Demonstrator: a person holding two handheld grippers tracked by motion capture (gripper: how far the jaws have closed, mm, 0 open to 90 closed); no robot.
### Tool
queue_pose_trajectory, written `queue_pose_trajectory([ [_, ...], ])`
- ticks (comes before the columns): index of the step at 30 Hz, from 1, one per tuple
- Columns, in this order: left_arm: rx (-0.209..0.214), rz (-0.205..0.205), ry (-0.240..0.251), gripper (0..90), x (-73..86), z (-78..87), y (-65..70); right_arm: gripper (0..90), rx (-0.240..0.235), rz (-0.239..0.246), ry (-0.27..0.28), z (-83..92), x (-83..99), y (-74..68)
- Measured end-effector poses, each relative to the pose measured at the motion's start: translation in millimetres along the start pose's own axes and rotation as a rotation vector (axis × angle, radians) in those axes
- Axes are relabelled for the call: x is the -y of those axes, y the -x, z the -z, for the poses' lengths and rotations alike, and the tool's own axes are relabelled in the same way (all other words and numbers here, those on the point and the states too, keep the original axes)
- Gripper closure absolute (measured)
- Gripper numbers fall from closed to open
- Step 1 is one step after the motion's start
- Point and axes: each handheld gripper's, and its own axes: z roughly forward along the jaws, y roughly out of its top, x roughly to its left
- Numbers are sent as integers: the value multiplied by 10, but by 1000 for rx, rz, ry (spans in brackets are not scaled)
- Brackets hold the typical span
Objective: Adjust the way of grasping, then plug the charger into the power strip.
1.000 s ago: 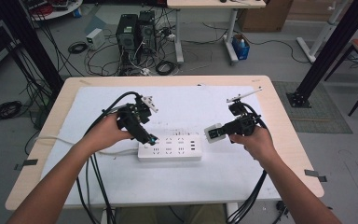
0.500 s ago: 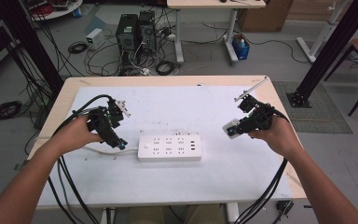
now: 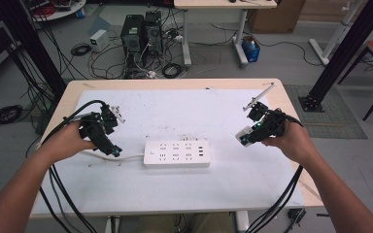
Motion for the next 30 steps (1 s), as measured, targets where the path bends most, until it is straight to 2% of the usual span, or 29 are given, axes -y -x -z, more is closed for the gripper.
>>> queue_pose_trajectory([
  [3,-3,-6,8,231,1,22,3,621,-2,4,-1,-6,-20,-5],
  [6,-7,-16,-8,231,5,51,-8,621,-11,33,7,-9,-55,-20],
  [8,-9,-20,-19,231,9,69,-19,621,-14,68,14,-16,-92,-39],
  [10,-14,-21,-18,231,10,86,-19,621,-21,89,6,-32,-147,-63],
  [13,-8,-22,-23,232,8,95,-24,621,-29,146,-9,-65,-261,-121],
  [14,-8,-22,-23,232,8,95,-24,621,-29,146,-9,-65,-261,-121],
  [15,10,-18,-37,232,6,82,-20,621,-32,165,-14,-74,-305,-145],
  [16,7,-31,-46,232,6,72,-20,621,-36,200,-26,-93,-387,-188],
  [18,6,-33,-63,232,12,49,-15,621,-38,233,-34,-123,-473,-228],
  [21,7,-39,-66,231,28,26,-30,621,-68,313,-58,-243,-680,-316],
  [22,9,-38,-62,231,39,17,-30,621,-68,313,-58,-243,-680,-316],
  [23,12,-42,-59,232,54,7,-32,621,-70,340,-66,-296,-730,-339],
  [25,19,-46,-61,232,79,-17,-30,621,-77,375,-99,-423,-830,-383],
  [30,7,-67,-91,231,102,-51,-53,622,-102,447,-140,-754,-1027,-458],
])
